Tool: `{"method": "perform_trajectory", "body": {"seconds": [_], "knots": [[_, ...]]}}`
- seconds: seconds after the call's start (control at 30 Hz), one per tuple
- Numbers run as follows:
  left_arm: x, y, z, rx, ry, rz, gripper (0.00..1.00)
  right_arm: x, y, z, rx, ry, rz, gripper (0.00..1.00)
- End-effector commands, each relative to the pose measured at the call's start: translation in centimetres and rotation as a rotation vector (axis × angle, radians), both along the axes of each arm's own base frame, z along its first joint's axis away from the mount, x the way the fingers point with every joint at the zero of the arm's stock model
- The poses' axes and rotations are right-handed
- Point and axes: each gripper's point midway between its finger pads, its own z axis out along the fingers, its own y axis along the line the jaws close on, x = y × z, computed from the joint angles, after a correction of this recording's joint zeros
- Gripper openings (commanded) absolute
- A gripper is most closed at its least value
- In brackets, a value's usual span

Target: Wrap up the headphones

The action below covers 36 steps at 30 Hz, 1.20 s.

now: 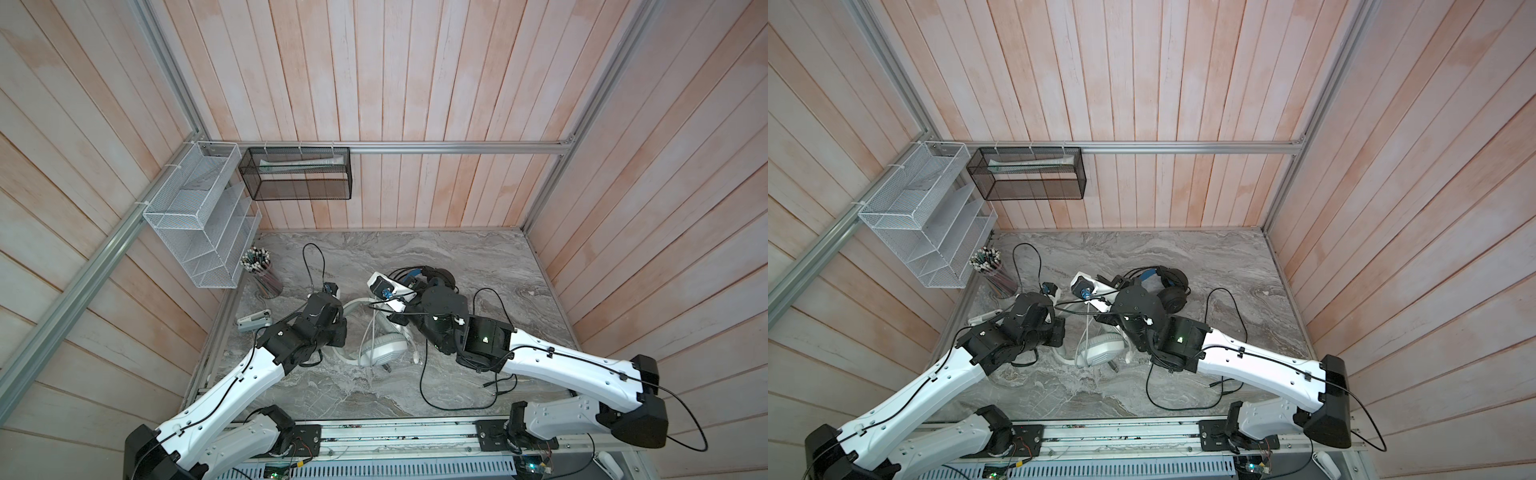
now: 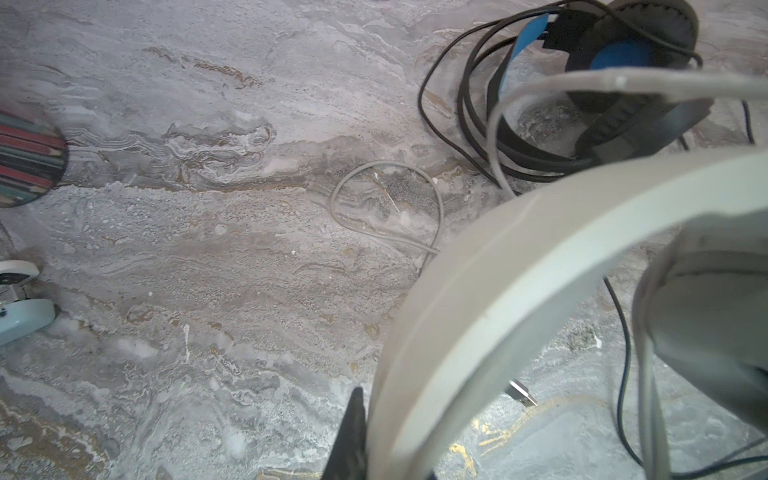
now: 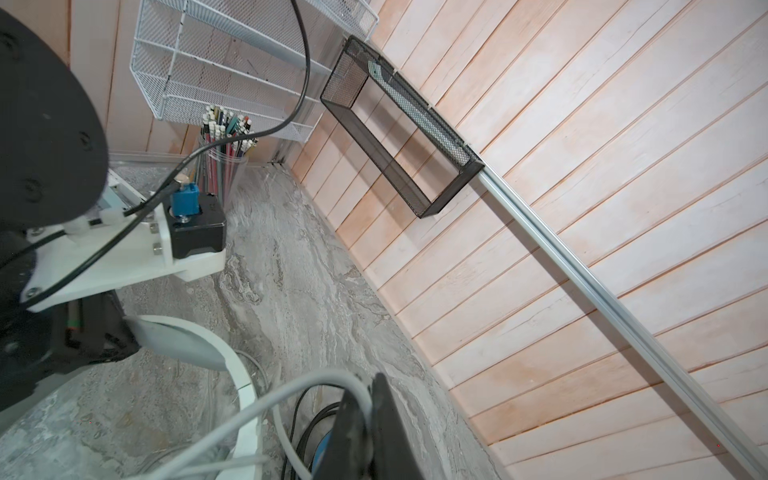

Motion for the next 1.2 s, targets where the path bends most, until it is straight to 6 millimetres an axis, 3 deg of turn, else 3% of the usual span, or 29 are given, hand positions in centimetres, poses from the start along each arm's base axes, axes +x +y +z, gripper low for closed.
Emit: {"method": "perform_trajectory", "body": {"seconds": [0.0,0.13,0.27,0.43,0.77,1.03,1.17], "knots": [[-0.2,-1.0,0.2,-0.002,-0.019,-0.050,0.00,1.5,-0.5,2.4,0.084,-0.024,-0.076,0.09],[-0.3,-1.0,0.5,-0.002,-0.030,-0.054,0.00,3.0,-1.3,2.1,0.094,-0.034,-0.147,0.13],[-0.3,-0.8,1.1,-0.003,-0.039,-0.038,0.00,3.6,-1.6,1.6,0.113,-0.007,-0.150,0.09],[-0.2,-0.3,1.2,0.001,-0.012,0.012,0.00,1.9,-0.6,1.7,0.151,0.051,-0.033,0.00],[-0.4,-0.2,2.1,-0.035,0.108,0.148,0.00,-0.3,-0.2,1.2,0.186,0.077,0.083,0.00],[-0.4,-0.5,1.1,-0.027,0.180,0.198,0.00,2.1,-2.9,4.3,0.293,-0.006,-0.150,0.00],[-0.8,-1.0,1.4,-0.057,0.169,0.158,0.00,3.2,-3.6,3.6,0.251,-0.040,-0.228,0.00]]}}
